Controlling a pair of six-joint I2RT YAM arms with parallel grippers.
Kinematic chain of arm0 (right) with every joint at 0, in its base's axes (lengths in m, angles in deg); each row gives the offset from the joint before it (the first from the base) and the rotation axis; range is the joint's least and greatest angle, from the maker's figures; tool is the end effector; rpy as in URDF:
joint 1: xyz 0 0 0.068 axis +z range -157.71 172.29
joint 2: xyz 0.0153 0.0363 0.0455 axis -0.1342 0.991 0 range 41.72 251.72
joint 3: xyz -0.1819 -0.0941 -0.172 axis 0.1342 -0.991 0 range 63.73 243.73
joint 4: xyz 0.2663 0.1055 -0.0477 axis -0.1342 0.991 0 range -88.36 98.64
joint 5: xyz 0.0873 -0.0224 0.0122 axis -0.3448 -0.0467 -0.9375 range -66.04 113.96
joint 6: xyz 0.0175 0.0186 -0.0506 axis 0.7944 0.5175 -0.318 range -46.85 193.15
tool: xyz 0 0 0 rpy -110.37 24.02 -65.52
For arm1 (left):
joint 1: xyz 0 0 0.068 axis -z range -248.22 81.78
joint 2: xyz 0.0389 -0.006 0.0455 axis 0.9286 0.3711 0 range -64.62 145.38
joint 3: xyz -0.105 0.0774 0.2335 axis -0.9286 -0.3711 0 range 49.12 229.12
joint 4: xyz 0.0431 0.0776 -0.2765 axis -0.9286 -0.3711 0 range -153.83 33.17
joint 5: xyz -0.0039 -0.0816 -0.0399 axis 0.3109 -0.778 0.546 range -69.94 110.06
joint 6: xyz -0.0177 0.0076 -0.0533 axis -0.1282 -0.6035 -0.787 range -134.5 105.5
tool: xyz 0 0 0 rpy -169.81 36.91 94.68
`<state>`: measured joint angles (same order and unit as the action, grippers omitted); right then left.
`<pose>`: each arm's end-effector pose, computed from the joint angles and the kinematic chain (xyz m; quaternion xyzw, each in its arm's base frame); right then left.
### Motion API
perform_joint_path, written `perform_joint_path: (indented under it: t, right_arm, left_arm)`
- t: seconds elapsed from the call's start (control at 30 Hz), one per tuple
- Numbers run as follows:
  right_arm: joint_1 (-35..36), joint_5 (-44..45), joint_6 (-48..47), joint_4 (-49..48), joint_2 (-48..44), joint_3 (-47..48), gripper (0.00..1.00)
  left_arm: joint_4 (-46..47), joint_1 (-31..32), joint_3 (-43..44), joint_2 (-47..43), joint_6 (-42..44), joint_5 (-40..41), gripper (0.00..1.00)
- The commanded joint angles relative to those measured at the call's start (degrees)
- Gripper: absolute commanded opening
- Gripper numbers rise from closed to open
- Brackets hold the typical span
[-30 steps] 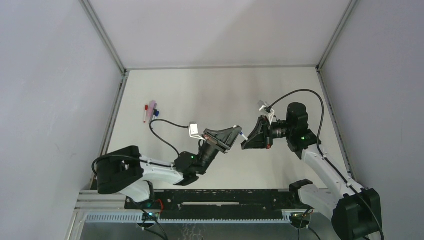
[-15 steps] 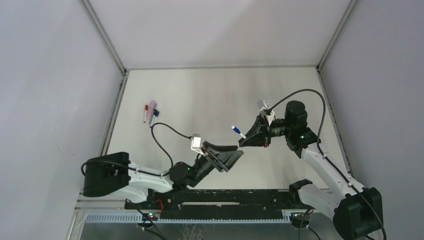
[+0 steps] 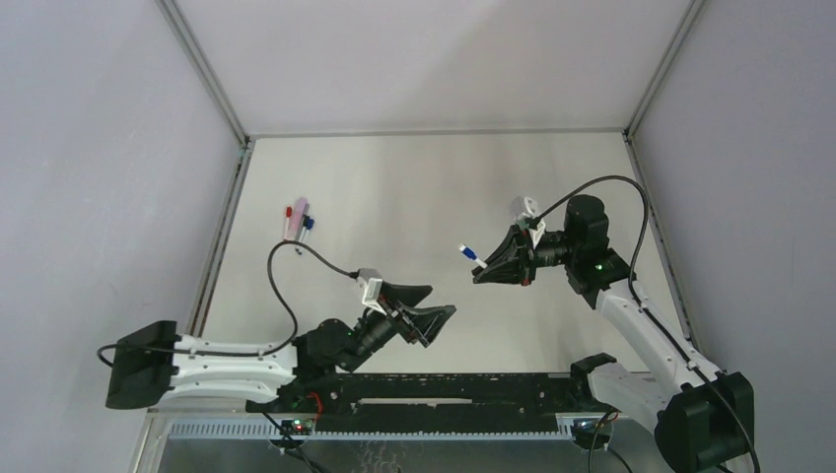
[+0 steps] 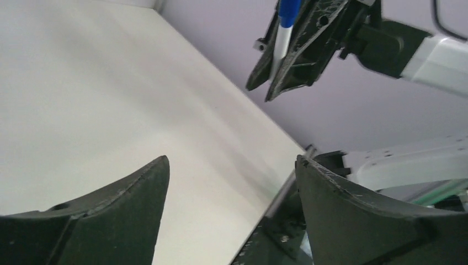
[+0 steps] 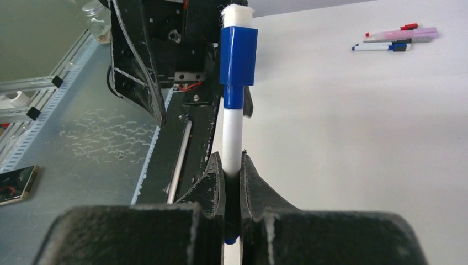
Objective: Insert the pens into the pen caps
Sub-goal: Press the pen cap onto the pen, then place the pen at the center of the board.
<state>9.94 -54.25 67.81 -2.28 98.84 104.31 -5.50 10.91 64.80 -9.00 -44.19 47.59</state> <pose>0.2181 0.1101 0.2916 -0.5071 0.5150 0.5415 0.4295 0.0616 -0.2233 0.2173 0.0900 0.6359 -0.5234 0.5600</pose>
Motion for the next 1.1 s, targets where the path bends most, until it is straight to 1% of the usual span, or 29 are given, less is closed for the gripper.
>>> perform_joint_path:
  t: [0.0,0.07,0.1,0.27,0.37,0.43,0.57,0.73,0.87,1.0,1.07]
  right_arm:
    - [-1.3,1.1,-5.9,3.0,-0.3,1.9,0.0]
    - [-1.7,1.9,-7.7,3.6,0.0,1.9,0.01]
    - [-1.9,2.5,-8.8,5.5,0.1,1.9,0.02]
    - [-2.3,4.9,-13.3,8.8,1.3,1.9,0.05]
    - [-2.4,7.7,-14.7,9.9,2.6,1.8,0.1]
    - [-2.4,11.1,-14.3,9.6,4.0,1.9,0.13]
    - [-2.4,20.8,-11.0,7.1,8.5,1.9,0.13]
    - [-2.4,31.8,-6.4,3.6,13.8,1.9,0.13]
    - [-2.4,39.2,-3.4,1.7,18.2,2.4,0.14]
    - [-2.3,45.6,-0.7,3.1,23.1,4.8,0.15]
    - [-2.2,47.7,0.5,5.6,24.9,6.4,0.15]
  left_arm:
    - [-16.2,-0.6,1.1,-7.4,10.5,6.3,0.89]
    - [-18.7,-1.4,0.6,-10.7,13.0,8.5,0.94]
    - [-19.8,-2.3,0.3,-12.2,13.9,9.0,0.95]
    - [-22.5,-9.3,-2.7,-19.7,14.2,5.6,0.95]
    - [-23.1,-12.4,-4.9,-23.7,14.0,5.4,0.98]
    - [-24.3,-14.8,-5.8,-25.2,13.6,6.2,1.0]
    - [-27.1,-21.7,-6.5,-24.6,11.5,6.8,1.0]
    - [-25.4,-28.1,-7.7,-19.5,8.6,4.9,1.0]
    - [-22.5,-29.5,-9.2,-16.6,6.3,4.0,1.0]
    - [-21.2,-29.8,-10.6,-16.8,4.8,5.2,1.0]
    - [-21.0,-29.8,-11.4,-17.1,3.2,6.4,1.0]
